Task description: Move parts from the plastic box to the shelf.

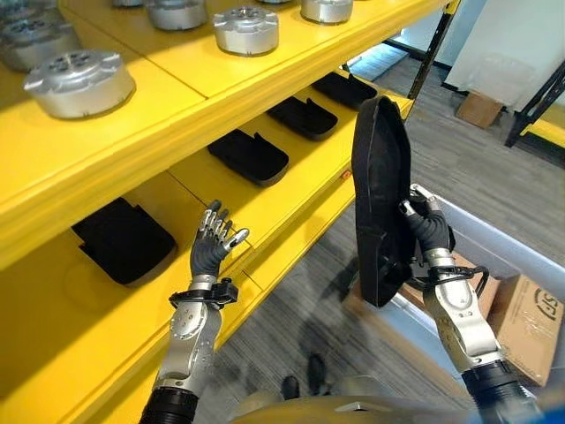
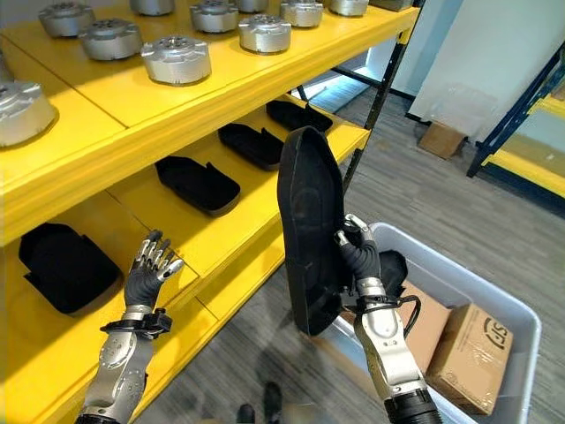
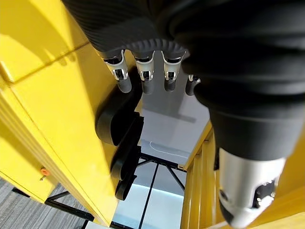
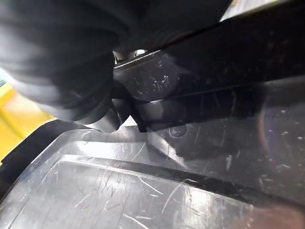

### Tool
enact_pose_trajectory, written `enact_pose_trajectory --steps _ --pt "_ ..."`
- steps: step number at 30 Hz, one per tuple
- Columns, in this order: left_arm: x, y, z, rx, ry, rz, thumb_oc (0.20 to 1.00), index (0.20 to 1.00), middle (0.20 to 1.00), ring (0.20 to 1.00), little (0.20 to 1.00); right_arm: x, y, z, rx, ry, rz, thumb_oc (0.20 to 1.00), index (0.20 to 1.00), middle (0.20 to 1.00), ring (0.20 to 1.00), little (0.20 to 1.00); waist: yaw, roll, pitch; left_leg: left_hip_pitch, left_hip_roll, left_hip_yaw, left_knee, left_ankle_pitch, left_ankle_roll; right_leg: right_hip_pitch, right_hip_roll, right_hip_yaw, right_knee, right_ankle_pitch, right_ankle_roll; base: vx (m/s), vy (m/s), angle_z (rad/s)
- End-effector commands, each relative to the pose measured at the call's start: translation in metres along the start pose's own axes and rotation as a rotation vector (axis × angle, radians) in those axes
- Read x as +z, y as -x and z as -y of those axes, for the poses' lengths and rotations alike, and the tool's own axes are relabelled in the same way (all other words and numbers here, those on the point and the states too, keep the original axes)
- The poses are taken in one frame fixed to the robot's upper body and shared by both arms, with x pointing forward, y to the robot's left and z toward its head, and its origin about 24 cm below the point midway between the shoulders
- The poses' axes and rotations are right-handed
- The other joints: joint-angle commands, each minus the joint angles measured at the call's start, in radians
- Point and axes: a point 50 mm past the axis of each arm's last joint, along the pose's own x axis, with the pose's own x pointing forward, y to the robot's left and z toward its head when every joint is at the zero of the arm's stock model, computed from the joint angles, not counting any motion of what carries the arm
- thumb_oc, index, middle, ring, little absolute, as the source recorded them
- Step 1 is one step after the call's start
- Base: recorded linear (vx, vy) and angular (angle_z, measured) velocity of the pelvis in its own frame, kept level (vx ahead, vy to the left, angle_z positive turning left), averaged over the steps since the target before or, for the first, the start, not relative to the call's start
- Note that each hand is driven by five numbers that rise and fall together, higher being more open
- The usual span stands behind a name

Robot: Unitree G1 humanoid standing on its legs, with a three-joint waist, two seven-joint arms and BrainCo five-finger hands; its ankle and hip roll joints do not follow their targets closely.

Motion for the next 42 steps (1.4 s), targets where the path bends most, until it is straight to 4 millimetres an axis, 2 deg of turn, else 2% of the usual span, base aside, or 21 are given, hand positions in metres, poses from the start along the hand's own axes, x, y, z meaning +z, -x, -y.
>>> enact_pose_trajectory --steps 1,4,5,6,7,8,10,11,12,13,15,16,18,19,23,26,30,31,36,39,42 --pt "0.015 0.003 -0.002 -0.046 -0.051 0.073 1.000 1.000 1.000 1.000 1.000 0.031 -0.012 0.002 0.000 -0.051 0.180 0.200 0.200 0.200 0.200 0.200 0.016 -0.043 -0.096 -0.047 -0.003 -0.059 -0.016 0.019 -0.056 0.022 -0.008 0.002 0.052 -0.044 0.047 0.00 -0.055 0.19" --pt "0.013 0.008 -0.004 -0.040 -0.033 0.060 1.000 1.000 1.000 1.000 1.000 0.036 -0.013 0.002 0.013 -0.061 0.204 0.200 0.200 0.200 0.200 0.200 0.025 -0.044 -0.082 -0.073 -0.010 -0.073 0.055 0.001 -0.060 0.030 -0.014 -0.013 0.058 -0.049 0.039 -0.05 -0.100 0.15" --pt "0.013 0.009 -0.004 -0.047 -0.025 0.059 1.000 1.000 1.000 1.000 1.000 0.041 -0.014 0.005 0.012 -0.054 0.229 0.200 0.200 0.200 0.200 0.200 0.036 -0.043 -0.031 -0.132 -0.036 -0.099 0.187 -0.037 -0.079 0.022 -0.023 -0.041 0.086 -0.063 0.031 -0.17 -0.098 0.66" --pt "0.013 0.008 -0.003 -0.052 -0.020 0.055 1.000 1.000 1.000 1.000 1.000 0.042 -0.014 0.006 0.011 -0.046 0.231 0.200 0.200 0.200 0.200 0.200 0.038 -0.041 -0.016 -0.150 -0.040 -0.105 0.212 -0.040 -0.086 0.015 -0.025 -0.052 0.094 -0.064 0.031 -0.27 -0.037 0.93" --pt "0.012 0.008 -0.002 -0.059 -0.012 0.052 1.000 1.000 1.000 1.000 1.000 0.045 -0.015 0.011 -0.004 -0.029 0.241 0.200 0.200 0.200 0.200 0.200 0.026 -0.046 0.003 -0.170 0.006 -0.056 0.300 -0.092 -0.092 -0.007 -0.057 -0.082 0.122 -0.058 0.034 -0.21 0.041 0.97" --pt "0.012 0.009 -0.003 -0.057 -0.008 0.050 1.000 1.000 1.000 1.000 1.000 0.045 -0.016 0.012 -0.007 -0.025 0.241 0.200 0.200 0.200 0.200 0.200 0.024 -0.051 0.008 -0.166 0.042 -0.044 0.337 -0.112 -0.095 -0.016 -0.070 -0.085 0.131 -0.054 0.036 -0.19 0.071 0.85" --pt "0.012 0.014 -0.008 -0.037 -0.001 0.047 1.000 1.000 1.000 1.000 1.000 0.044 -0.015 0.011 0.001 -0.028 0.231 0.200 0.200 0.200 0.200 0.200 0.023 -0.048 0.006 -0.130 0.123 -0.034 0.346 -0.107 -0.101 -0.032 -0.083 -0.087 0.157 -0.066 0.038 -0.14 0.151 0.80" --pt "0.016 0.012 -0.009 -0.019 0.012 0.067 1.000 1.000 1.000 1.000 1.000 0.045 -0.016 0.010 -0.009 -0.036 0.240 0.200 0.200 0.200 0.200 0.200 -0.002 -0.019 -0.003 -0.058 0.324 0.017 0.261 0.004 -0.125 -0.103 -0.108 -0.122 0.239 -0.096 0.044 -0.13 0.188 0.45" --pt "0.016 0.012 -0.009 -0.018 0.013 0.066 1.000 1.000 1.000 1.000 1.000 0.045 -0.016 0.010 -0.008 -0.034 0.240 0.200 0.200 0.200 0.200 0.200 -0.004 -0.016 -0.004 -0.051 0.328 0.016 0.247 0.008 -0.130 -0.106 -0.105 -0.125 0.249 -0.104 0.041 -0.22 0.380 0.31" --pt "0.018 0.008 -0.006 -0.019 0.026 0.080 1.000 1.000 1.000 1.000 1.000 0.044 -0.017 0.010 -0.023 -0.033 0.237 0.200 0.200 0.200 0.200 0.200 -0.023 0.017 -0.007 -0.028 0.452 0.060 0.153 0.132 -0.174 -0.166 -0.142 -0.161 0.321 -0.124 0.060 -0.14 0.286 0.65" --pt "0.019 0.003 -0.004 -0.024 0.038 0.081 1.000 1.000 1.000 1.000 1.000 0.044 -0.016 0.012 -0.031 -0.019 0.236 0.200 0.200 0.200 0.200 0.200 -0.039 0.039 -0.005 -0.022 0.512 0.096 0.090 0.209 -0.208 -0.215 -0.187 -0.192 0.411 -0.150 0.076 -0.15 0.322 0.90" --pt "0.019 0.002 -0.002 -0.034 0.048 0.079 1.000 1.000 1.000 1.000 1.000 0.043 -0.015 0.013 -0.034 -0.015 0.230 0.200 0.200 0.200 0.200 0.200 -0.044 0.049 -0.005 -0.009 0.523 0.103 0.075 0.218 -0.225 -0.232 -0.206 -0.200 0.444 -0.157 0.083 -0.08 0.224 0.79" --pt "0.019 0.002 -0.001 -0.056 0.037 0.071 1.000 1.000 1.000 1.000 1.000 0.038 -0.012 0.014 -0.044 -0.024 0.207 0.200 0.200 0.200 0.200 0.200 -0.044 0.072 -0.005 0.004 0.516 0.117 0.035 0.170 -0.256 -0.236 -0.242 -0.219 0.467 -0.151 0.104 -0.01 0.285 0.54" --pt "0.018 0.003 -0.003 -0.058 0.031 0.063 1.000 1.000 1.000 1.000 1.000 0.036 -0.011 0.015 -0.049 -0.031 0.196 0.200 0.200 0.200 0.200 0.200 -0.042 0.072 -0.005 0.003 0.509 0.120 0.037 0.147 -0.258 -0.224 -0.254 -0.224 0.463 -0.144 0.106 0.05 0.279 0.58" --pt "0.023 0.002 -0.008 -0.068 -0.008 0.071 1.000 1.000 1.000 1.000 1.000 0.028 0.001 0.022 -0.081 -0.045 0.157 0.200 0.200 0.200 0.200 0.200 -0.022 0.047 -0.002 -0.025 0.439 0.110 0.071 0.028 -0.255 -0.128 -0.343 -0.271 0.379 -0.089 0.148 0.05 0.209 0.66" --pt "0.025 0.001 -0.011 -0.065 -0.038 0.074 1.000 1.000 1.000 1.000 1.000 0.023 0.004 0.021 -0.071 -0.046 0.127 0.200 0.200 0.200 0.200 0.200 -0.011 0.026 -0.003 -0.034 0.391 0.087 0.105 -0.013 -0.247 -0.078 -0.380 -0.285 0.324 -0.054 0.168 0.03 0.188 0.55" --pt "0.028 0.001 -0.014 -0.060 -0.069 0.083 1.000 1.000 1.000 1.000 1.000 0.017 0.008 0.020 -0.063 -0.053 0.095 0.200 0.200 0.200 0.200 0.200 -0.001 0.003 -0.011 -0.049 0.353 0.071 0.131 -0.041 -0.240 -0.039 -0.411 -0.309 0.280 -0.027 0.185 0.02 0.138 0.24" --pt "0.028 0.001 -0.015 -0.054 -0.086 0.082 1.000 1.000 1.000 1.000 1.000 0.013 0.010 0.018 -0.048 -0.074 0.071 0.200 0.200 0.200 0.200 0.200 0.010 -0.014 -0.015 -0.057 0.333 0.064 0.146 -0.058 -0.234 -0.021 -0.422 -0.313 0.258 -0.016 0.191 0.02 0.115 0.06" --pt "0.026 0.004 -0.021 -0.030 -0.104 0.066 1.000 1.000 1.000 1.000 1.000 -0.003 0.015 0.001 0.030 -0.161 -0.015 0.200 0.200 0.200 0.200 0.200 0.032 -0.044 -0.027 -0.071 0.293 0.055 0.173 -0.084 -0.220 0.006 -0.442 -0.321 0.230 0.002 0.201 0.01 0.068 -0.02" --pt "0.027 0.005 -0.023 -0.023 -0.114 0.067 1.000 1.000 1.000 1.000 1.000 -0.007 0.014 -0.021 0.146 -0.218 -0.047 0.200 0.200 0.200 0.200 0.200 0.052 -0.061 -0.034 -0.083 0.269 0.043 0.190 -0.098 -0.212 0.026 -0.453 -0.330 0.217 0.010 0.204 0.01 0.042 0.05" --pt "0.029 0.005 -0.025 -0.008 -0.126 0.071 1.000 1.000 1.000 1.000 1.000 0.001 0.008 -0.043 0.264 -0.246 -0.024 0.200 0.200 0.200 0.200 0.200 0.071 -0.069 -0.035 -0.092 0.257 0.033 0.203 -0.103 -0.209 0.034 -0.458 -0.336 0.214 0.015 0.207 0.00 0.020 0.18"
